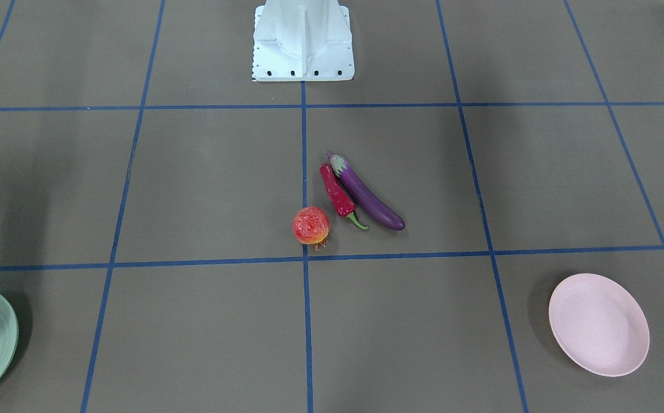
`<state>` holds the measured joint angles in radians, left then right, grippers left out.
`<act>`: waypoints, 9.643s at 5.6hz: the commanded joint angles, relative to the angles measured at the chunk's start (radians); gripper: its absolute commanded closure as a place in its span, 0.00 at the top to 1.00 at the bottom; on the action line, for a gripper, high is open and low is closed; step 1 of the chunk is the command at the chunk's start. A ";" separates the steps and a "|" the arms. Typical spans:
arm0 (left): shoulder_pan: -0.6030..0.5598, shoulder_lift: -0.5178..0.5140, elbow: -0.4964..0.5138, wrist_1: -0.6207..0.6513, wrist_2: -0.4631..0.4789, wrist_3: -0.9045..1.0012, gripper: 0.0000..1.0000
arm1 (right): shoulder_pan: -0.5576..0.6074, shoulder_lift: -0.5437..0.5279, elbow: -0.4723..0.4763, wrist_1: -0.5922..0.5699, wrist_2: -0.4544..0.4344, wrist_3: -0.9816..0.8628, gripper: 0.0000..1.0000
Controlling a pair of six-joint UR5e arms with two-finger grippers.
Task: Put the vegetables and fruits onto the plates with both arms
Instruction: 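Carry the peach with the right gripper onto the pale green plate, then return the right gripper to the red pomegranate and grasp it, then carry the pomegranate with the right gripper onto the green plate, release, then withdraw the right gripper while the left gripper reaches to the purple eggplant, then grasp the eggplant with the left gripper and lower it onto the pink plate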
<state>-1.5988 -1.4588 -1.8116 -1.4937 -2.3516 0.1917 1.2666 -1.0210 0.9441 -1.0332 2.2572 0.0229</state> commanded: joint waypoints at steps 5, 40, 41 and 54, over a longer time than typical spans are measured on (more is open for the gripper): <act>0.000 0.000 0.002 -0.005 -0.002 0.000 1.00 | -0.294 0.150 0.482 -0.264 -0.129 0.639 0.99; 0.716 -0.470 -0.020 -0.365 0.150 -1.463 1.00 | 0.274 -0.584 0.691 -0.395 0.108 0.020 0.99; 0.872 -0.516 0.012 -0.356 0.340 -1.679 1.00 | 0.275 -0.585 0.693 -0.396 0.107 0.019 0.99; 0.669 -0.765 0.455 -0.214 0.360 -1.070 0.00 | 0.274 -0.584 0.693 -0.396 0.090 0.020 0.99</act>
<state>-0.8250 -2.2203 -1.4368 -1.7144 -1.9502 -1.1042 1.5401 -1.6036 1.6367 -1.4287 2.3470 0.0429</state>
